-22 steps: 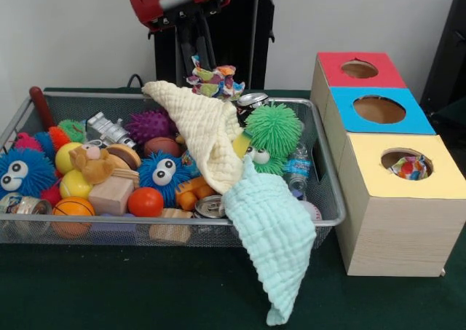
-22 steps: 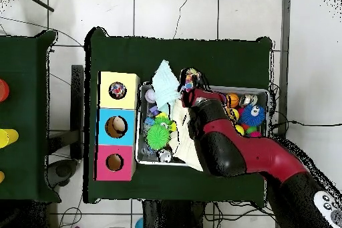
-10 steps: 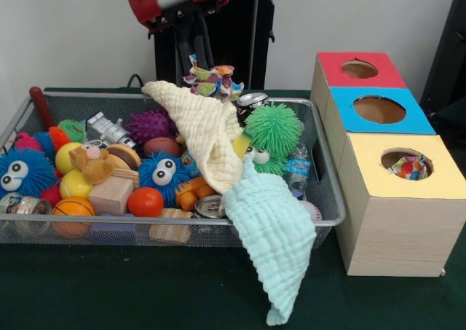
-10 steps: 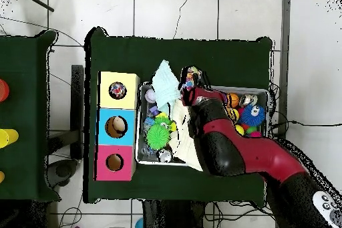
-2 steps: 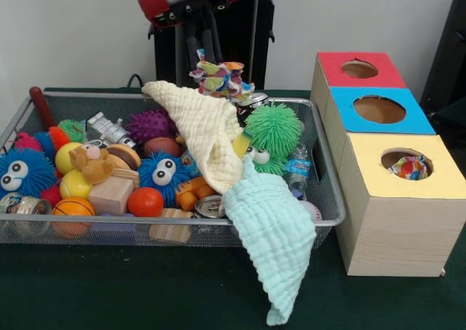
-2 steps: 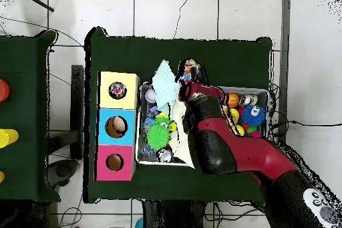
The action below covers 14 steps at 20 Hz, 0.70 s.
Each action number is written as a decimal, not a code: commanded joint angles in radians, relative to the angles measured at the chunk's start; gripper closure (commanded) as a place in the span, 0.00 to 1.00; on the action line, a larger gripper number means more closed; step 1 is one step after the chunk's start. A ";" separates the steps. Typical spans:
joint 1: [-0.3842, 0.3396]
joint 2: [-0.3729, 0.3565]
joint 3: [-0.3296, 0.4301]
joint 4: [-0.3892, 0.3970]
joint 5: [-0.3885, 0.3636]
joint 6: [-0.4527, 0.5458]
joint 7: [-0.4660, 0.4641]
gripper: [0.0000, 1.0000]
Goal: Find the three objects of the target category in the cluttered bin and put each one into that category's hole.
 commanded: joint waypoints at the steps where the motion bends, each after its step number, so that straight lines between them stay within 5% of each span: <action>1: 0.045 0.022 -0.074 0.004 0.072 -0.039 0.220 1.00; 14: 0.167 0.070 -0.153 -0.025 0.166 -0.128 0.228 1.00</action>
